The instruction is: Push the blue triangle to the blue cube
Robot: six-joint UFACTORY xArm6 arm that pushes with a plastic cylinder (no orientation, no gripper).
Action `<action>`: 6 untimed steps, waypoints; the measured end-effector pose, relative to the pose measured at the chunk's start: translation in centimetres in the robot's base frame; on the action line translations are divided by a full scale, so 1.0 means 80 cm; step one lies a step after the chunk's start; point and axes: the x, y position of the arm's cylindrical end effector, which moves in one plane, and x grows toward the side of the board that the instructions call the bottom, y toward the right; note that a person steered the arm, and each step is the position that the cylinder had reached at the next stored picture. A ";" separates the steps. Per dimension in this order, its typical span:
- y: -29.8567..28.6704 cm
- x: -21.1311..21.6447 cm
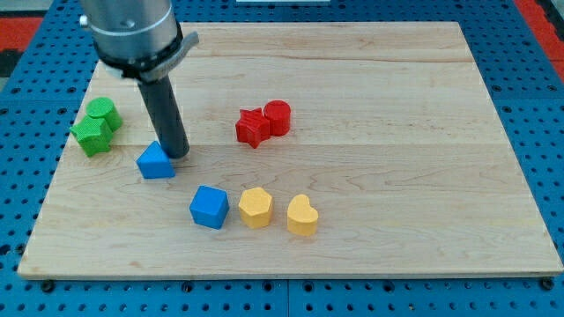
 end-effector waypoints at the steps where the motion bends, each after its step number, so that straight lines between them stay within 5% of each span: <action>1: 0.003 -0.024; 2: -0.028 -0.041; 5: 0.001 0.056; 6: -0.054 0.083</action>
